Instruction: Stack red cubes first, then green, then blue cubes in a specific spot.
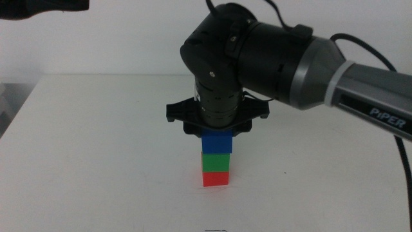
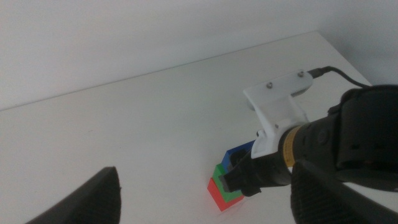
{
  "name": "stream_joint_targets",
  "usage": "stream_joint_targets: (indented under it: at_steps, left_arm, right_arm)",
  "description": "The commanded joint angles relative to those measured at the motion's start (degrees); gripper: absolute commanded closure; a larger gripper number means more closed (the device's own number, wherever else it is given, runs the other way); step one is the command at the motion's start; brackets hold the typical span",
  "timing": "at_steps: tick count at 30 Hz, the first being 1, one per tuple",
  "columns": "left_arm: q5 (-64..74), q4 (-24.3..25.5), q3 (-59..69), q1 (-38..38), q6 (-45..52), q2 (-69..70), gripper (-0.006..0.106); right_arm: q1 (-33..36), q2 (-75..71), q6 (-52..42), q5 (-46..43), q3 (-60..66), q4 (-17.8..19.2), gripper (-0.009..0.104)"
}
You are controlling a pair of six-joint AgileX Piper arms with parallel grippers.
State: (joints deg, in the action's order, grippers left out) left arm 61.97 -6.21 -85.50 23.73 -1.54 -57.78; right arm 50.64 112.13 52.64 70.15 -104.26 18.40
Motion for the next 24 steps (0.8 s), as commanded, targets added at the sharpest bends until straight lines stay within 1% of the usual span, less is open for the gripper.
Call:
stream_joint_targets:
  at_steps: [1,7,24]
  left_arm:
    - [-4.1,-0.5,-1.2,0.1,0.0,0.5,0.007]
    - [-4.1,-0.5,-1.2,0.1,0.0,0.5,0.007]
    - [-4.1,-0.5,-1.2,0.1,0.0,0.5,0.007]
  right_arm:
    - [0.1,-2.6,-0.2,-1.4,-2.0,2.1,0.096]
    - [0.0,-1.4,-0.5,-3.7,-2.0,2.3,0.096]
    - [-0.1,-0.4,-0.5,-3.0,-2.0,4.1,0.096]
